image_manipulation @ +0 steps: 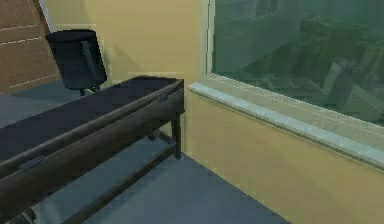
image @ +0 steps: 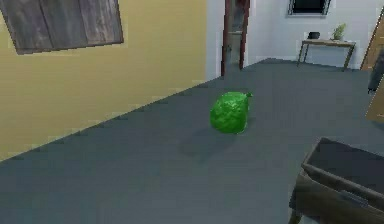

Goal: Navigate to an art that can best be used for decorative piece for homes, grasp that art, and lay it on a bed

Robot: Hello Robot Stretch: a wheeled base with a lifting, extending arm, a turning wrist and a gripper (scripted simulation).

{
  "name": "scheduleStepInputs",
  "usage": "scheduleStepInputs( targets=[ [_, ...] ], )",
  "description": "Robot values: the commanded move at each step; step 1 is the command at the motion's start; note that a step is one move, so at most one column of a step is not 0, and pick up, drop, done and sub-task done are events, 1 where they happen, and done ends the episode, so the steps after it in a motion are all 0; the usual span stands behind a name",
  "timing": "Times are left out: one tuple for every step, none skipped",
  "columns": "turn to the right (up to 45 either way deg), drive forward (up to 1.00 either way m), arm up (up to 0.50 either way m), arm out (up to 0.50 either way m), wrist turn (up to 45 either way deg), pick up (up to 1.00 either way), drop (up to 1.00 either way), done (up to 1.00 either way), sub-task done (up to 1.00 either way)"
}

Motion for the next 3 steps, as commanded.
scheduleStepInputs(
  targets=[
    [3.0,0.00,0.00,0.00,0.0,0.00,0.00,0.00,0.00],
    [0.0,0.90,0.00,0.00,0.0,0.00,0.00,0.00,0.00],
    [36.0,0.00,0.00,0.00,0.0,0.00,0.00,0.00,0.00]
  ],
)
